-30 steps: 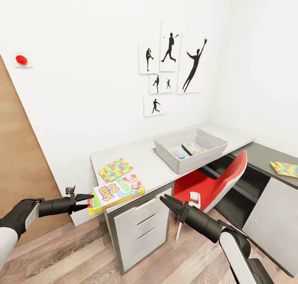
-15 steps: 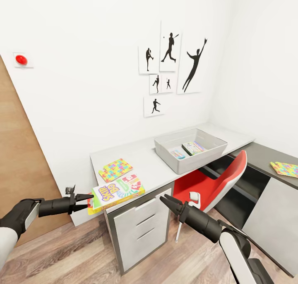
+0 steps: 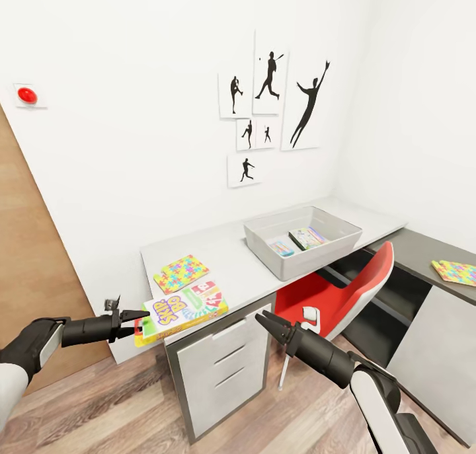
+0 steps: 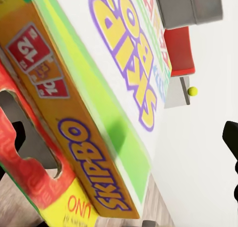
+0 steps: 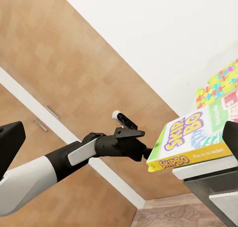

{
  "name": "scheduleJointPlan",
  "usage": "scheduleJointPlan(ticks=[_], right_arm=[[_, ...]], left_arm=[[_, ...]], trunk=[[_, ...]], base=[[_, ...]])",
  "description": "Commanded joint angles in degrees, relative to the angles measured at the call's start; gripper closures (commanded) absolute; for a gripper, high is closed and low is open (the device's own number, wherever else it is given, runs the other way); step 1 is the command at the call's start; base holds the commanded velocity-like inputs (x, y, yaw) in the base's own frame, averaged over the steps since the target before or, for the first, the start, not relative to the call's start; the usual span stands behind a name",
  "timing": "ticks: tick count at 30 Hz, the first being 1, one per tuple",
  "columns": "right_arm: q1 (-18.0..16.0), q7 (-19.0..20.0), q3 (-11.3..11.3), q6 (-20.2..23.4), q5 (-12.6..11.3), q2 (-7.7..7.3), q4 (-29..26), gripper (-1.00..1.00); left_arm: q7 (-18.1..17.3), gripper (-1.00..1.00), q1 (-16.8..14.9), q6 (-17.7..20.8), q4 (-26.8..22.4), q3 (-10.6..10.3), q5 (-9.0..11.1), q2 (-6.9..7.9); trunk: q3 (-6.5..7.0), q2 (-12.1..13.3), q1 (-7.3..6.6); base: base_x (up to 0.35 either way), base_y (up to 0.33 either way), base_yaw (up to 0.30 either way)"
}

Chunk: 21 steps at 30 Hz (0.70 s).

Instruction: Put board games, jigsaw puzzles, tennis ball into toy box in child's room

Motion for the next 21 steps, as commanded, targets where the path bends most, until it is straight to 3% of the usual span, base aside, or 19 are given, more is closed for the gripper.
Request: scheduleJointPlan(ticks=[1,21], right_arm=[[-0.04,-0.11,0.02,0.42,-0.49,-0.03,-0.01,-1.00],[-0.04,-0.11,0.05,0.42,-0.47,-0.03,-0.01,-1.00]], left_arm=[[-0.13,-1.00,-0.03,0.57,0.00,0.04,0.08,0.00],[-0.21,-1.00,-0.02,0.56,0.00,0.06,0.09,0.00]], trunk=[[-0.06,-0.03,0.00],[-0.06,-0.03,0.00]], base=[[0.003,-0.003,0.000],[0.000,-0.026,0.000]])
